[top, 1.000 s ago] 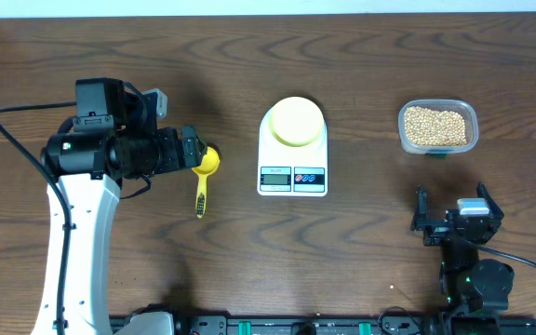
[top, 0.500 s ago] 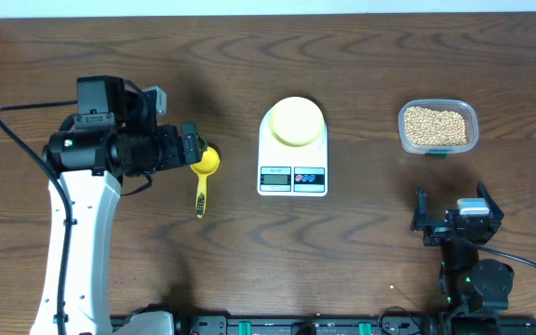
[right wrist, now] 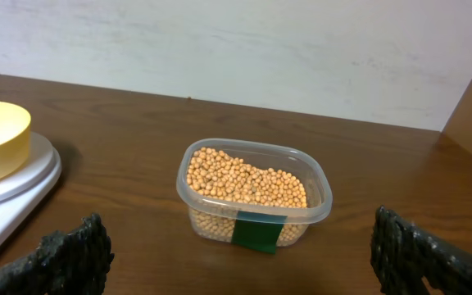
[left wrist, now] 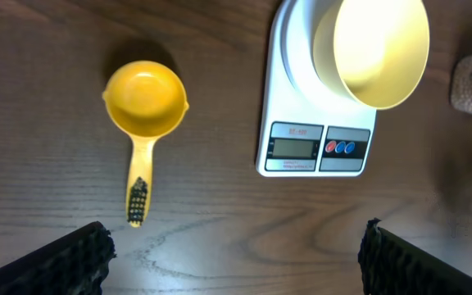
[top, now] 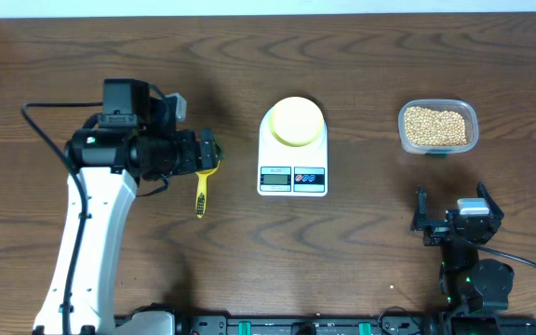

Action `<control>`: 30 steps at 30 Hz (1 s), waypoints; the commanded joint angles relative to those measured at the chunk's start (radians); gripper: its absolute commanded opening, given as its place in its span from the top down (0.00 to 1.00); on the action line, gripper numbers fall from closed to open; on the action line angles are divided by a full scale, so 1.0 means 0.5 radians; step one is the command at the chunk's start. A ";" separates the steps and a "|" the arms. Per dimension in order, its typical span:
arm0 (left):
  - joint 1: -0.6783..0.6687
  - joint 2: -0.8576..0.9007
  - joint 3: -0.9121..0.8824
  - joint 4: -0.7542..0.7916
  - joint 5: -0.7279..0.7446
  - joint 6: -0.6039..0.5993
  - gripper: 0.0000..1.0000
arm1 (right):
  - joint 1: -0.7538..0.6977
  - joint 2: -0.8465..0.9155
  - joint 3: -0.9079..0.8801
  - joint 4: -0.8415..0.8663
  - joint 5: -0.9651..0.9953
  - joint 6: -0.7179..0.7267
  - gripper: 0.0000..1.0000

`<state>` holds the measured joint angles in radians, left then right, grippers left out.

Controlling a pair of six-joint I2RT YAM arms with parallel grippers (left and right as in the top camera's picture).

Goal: Scoop item into bowl and weigh 50g on scale
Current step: 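Raise the left arm and move its gripper above the yellow scoop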

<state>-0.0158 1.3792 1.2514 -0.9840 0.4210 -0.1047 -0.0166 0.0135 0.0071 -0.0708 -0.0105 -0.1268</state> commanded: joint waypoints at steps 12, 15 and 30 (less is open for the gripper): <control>-0.014 0.170 -0.016 0.091 -0.600 -0.334 0.02 | 0.022 -0.001 -0.003 -0.009 0.001 -0.003 0.01; -0.014 0.182 -0.016 0.063 -0.621 -0.332 0.02 | 0.022 -0.001 -0.003 -0.009 0.001 -0.003 0.01; -0.014 0.182 -0.016 0.058 -0.620 -0.332 0.02 | 0.022 -0.001 -0.003 -0.009 0.001 -0.003 0.01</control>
<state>-0.0227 1.4673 1.2510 -0.9604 0.1272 -0.2630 -0.0166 0.0135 0.0071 -0.0708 -0.0105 -0.1268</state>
